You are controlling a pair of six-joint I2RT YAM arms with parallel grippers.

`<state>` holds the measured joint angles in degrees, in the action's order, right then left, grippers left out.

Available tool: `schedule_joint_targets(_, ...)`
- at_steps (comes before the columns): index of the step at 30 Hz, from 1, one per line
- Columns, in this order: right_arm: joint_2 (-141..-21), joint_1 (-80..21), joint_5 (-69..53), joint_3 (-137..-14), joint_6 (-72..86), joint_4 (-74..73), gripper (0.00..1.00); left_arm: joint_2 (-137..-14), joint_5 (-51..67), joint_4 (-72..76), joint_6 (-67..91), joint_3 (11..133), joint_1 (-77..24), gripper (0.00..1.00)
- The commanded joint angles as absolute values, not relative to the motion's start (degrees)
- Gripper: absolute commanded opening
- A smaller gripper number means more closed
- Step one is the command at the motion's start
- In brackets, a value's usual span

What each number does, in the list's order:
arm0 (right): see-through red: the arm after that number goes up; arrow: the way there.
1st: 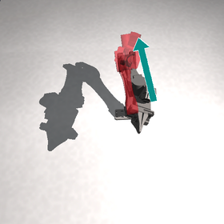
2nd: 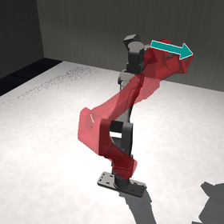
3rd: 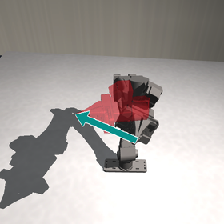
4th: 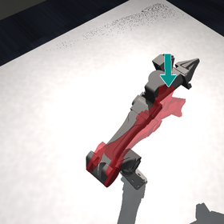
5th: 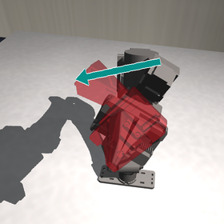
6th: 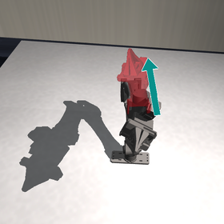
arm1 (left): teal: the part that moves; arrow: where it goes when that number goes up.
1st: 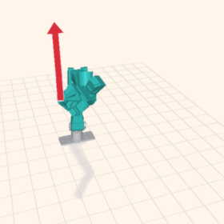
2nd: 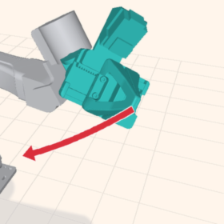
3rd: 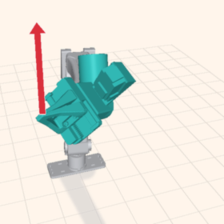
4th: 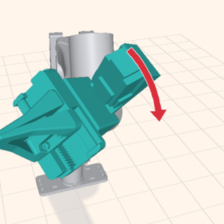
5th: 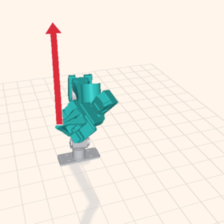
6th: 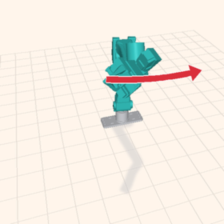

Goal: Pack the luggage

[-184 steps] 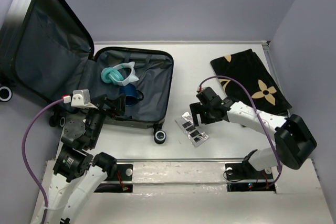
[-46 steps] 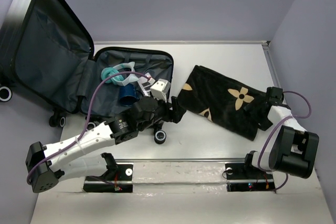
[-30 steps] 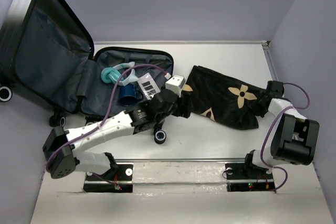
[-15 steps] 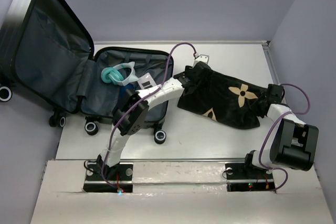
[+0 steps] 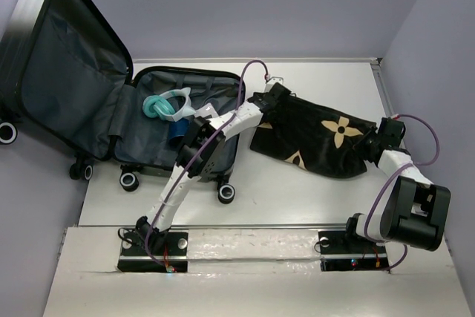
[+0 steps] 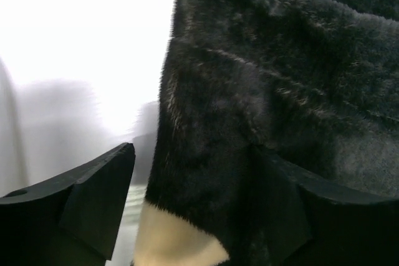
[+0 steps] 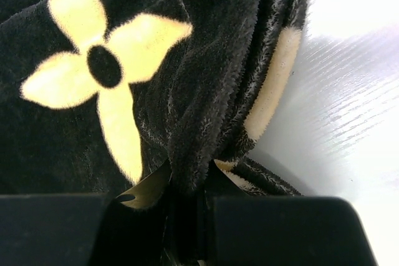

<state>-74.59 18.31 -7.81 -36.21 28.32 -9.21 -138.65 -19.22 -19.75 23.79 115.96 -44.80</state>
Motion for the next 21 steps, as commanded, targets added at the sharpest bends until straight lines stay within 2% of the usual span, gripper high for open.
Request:
schedule_joint_targets(1, -72.9, 18.5, -9.8, -35.9, 28.7, -5.3, 0.07, -141.4, -11.3, -20.6, 24.1, 118.8, -44.4, 0.83)
schedule_joint_targets(6, -71.9, 18.5, -10.1, -35.7, 28.7, -5.2, 0.07, -141.2, -0.3, -14.2, 27.1, 112.9, -44.2, 0.7)
schedule_joint_targets(7, -71.3, 18.5, -10.3, -35.7, 28.7, -5.4, 0.07, -141.1, 2.2, -13.4, 27.3, 112.2, -44.2, 0.58)
schedule_joint_targets(8, -70.9, 18.5, -10.7, -35.5, 28.7, -5.4, 0.07, -141.0, 4.1, -12.6, 27.9, 110.9, -44.2, 0.5)
schedule_joint_targets(9, -70.6, 18.5, -11.1, -35.5, 28.7, -5.4, 0.07, -140.5, 4.7, -11.1, 28.1, 110.2, -44.2, 0.3)
schedule_joint_targets(11, -69.0, 18.5, -11.8, -35.7, 28.7, -5.9, 0.07, -139.1, 5.3, -8.7, 28.6, 106.8, -44.2, 0.12)
schedule_joint_targets(12, -68.5, 18.5, -12.3, -35.8, 28.7, -6.1, 0.07, -138.0, 5.4, -7.0, 29.1, 105.1, -44.2, 0.06)
schedule_joint_targets(16, -65.0, 18.5, -16.0, -35.9, 29.0, -7.4, 0.07, -128.1, 5.3, -0.5, 29.4, 99.1, -44.3, 0.06)
schedule_joint_targets(21, -59.3, 15.7, -19.5, -39.2, 29.0, -11.4, 0.07, -114.7, 5.4, -1.5, 28.1, 101.3, -44.2, 0.06)
